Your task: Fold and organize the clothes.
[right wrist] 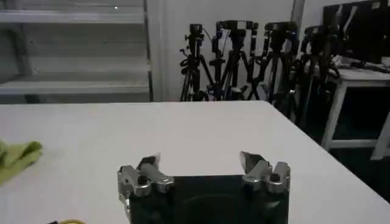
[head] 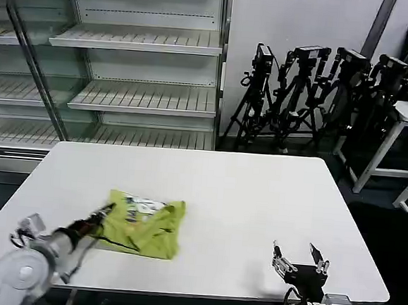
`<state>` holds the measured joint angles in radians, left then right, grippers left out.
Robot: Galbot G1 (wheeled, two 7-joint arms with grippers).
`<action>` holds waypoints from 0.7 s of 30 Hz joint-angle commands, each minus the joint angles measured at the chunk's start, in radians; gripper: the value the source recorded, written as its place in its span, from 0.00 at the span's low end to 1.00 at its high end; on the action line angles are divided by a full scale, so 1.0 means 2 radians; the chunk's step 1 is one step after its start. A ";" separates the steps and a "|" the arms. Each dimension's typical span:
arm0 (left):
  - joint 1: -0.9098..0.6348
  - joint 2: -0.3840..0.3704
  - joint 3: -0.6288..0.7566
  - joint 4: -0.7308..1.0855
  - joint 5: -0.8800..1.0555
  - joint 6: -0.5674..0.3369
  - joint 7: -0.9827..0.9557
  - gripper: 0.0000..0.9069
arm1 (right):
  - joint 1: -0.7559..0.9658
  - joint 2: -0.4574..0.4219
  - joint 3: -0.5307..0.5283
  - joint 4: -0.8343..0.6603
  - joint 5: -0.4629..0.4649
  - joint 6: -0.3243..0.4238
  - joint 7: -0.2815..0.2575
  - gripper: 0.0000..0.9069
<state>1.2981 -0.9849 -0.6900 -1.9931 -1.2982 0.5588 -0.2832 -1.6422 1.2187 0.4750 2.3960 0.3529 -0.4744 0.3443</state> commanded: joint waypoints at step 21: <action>0.001 0.021 0.205 -0.107 0.381 0.009 0.012 0.06 | 0.014 0.019 -0.030 -0.015 -0.013 0.005 -0.002 1.00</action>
<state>1.3379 -0.7909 -0.6699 -2.1377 -0.7713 0.5745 -0.2121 -1.6134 1.2487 0.4205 2.3729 0.3383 -0.4663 0.3406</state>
